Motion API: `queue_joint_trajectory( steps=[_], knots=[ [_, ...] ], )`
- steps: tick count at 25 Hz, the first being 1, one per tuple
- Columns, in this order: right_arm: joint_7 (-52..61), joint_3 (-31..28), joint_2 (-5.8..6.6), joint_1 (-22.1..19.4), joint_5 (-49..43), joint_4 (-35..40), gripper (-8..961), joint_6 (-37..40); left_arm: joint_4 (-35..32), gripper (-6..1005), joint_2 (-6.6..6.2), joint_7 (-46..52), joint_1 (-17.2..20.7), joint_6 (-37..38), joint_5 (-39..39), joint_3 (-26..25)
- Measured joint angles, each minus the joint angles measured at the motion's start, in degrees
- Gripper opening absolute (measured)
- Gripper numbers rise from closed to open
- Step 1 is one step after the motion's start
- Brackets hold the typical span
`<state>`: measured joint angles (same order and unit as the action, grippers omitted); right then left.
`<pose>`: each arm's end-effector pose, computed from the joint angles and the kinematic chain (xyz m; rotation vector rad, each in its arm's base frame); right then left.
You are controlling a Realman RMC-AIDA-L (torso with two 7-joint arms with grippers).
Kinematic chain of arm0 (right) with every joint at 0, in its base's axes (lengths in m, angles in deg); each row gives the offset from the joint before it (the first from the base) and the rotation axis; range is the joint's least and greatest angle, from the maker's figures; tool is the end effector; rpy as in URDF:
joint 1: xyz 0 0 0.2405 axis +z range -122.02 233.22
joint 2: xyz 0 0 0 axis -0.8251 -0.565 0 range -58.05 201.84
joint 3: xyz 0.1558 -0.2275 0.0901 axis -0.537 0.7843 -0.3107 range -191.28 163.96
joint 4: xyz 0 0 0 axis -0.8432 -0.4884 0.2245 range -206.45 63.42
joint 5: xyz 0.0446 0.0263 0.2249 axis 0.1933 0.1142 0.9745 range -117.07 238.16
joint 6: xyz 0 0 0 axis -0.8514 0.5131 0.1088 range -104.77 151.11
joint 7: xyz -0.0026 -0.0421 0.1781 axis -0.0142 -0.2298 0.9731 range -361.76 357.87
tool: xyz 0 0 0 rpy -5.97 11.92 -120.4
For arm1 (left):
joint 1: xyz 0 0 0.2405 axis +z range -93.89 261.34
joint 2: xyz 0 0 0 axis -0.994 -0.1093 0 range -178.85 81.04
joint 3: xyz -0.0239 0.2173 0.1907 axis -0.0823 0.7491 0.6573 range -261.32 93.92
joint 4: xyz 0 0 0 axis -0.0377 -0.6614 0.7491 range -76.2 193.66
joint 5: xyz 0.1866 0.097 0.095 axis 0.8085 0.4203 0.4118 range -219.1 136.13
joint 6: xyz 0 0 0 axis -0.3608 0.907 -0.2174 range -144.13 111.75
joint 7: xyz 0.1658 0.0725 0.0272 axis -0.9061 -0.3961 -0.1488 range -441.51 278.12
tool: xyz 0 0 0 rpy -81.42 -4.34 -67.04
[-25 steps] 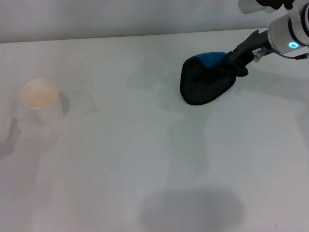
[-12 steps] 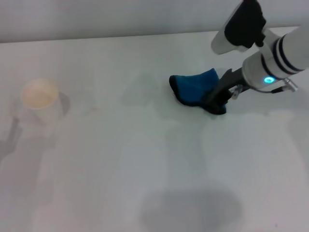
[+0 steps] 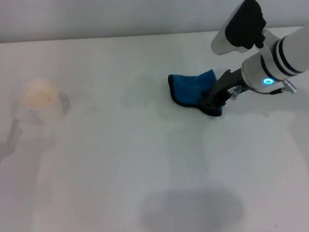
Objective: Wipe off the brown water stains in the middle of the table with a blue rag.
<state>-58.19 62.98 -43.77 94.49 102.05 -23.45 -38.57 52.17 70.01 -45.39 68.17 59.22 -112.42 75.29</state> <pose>0.2820 0.4534 -0.0773 -2.5911 0.7274 -0.3356 -0.4097 0.3094 -0.0499 -1.4768 -0.9700 -0.9824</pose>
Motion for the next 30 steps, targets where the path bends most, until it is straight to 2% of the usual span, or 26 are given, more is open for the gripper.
queue_joint_trajectory(
  steps=[8,13,16,22,30],
  knots=[
    [0.15,-0.17,0.09,-3.18,0.94,4.73,239,-0.45,-0.03,887,0.0,0.0,0.09,0.0,0.05,0.0],
    [-0.64,-0.63,0.29,-4.12,6.78,4.64,442,-0.63,-0.12,887,0.0,0.0,0.09,0.0,0.08,0.0],
    [-2.22,-0.59,0.18,-4.37,10.9,2.19,693,0.19,-0.12,887,0.0,0.0,0.08,0.0,0.09,0.0],
    [-4.21,-0.25,-0.02,-4.23,16.15,-5.42,877,6.08,-0.28,887,0.0,0.0,-0.05,0.0,0.07,0.0],
    [-4.53,-0.63,0.35,-5.06,16.8,-7.33,876,9.74,-0.14,887,0.0,0.08,-0.1,0.0,0.09,0.0]
  ],
)
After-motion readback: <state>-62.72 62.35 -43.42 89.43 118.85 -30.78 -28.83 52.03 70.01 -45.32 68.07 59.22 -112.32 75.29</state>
